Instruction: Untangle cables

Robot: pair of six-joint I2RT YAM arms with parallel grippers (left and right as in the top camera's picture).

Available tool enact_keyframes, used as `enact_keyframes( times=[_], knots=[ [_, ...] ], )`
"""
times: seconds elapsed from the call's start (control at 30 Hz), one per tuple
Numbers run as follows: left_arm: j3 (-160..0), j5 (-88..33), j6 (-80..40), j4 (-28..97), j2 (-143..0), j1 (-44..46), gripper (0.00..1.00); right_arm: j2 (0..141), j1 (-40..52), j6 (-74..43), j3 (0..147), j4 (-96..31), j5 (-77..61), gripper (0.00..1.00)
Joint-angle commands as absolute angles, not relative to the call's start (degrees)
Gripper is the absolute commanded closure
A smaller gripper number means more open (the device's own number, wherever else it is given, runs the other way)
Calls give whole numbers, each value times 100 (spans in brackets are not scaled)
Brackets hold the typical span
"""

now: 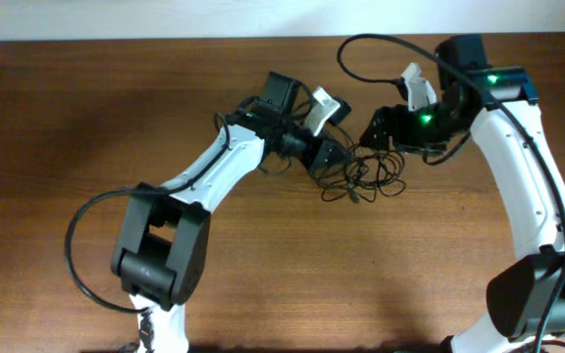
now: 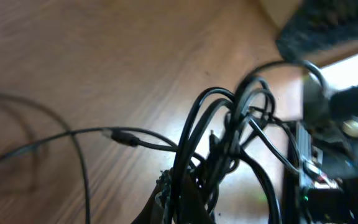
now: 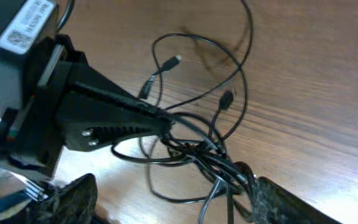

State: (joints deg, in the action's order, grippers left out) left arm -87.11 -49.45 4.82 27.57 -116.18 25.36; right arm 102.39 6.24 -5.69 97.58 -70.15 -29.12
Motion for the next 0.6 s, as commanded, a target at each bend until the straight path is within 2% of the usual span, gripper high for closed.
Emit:
enact_keyframes(
  times=[0.0,0.03,0.07,0.17,0.57],
  knots=[
    [-8807,-3750,-497,2928,-11461,2517,100,10206,825,-1232,9727,-6812,-2853,43],
    [-8807,-3656,-620,2926,-11461,2517,100,10206,864,-1588,9727,-6678,-2661,57],
    [-8807,-3454,-845,2928,-11461,2517,100,10206,873,-1772,9727,-6595,-2633,63],
    [-8807,-3166,-1201,2939,-11461,2517,100,10243,875,-2115,9727,-6379,-2624,72],
    [-8807,-3507,-1219,2919,-11461,2517,100,12084,1092,-2412,9727,-5625,-2722,74]
  ],
)
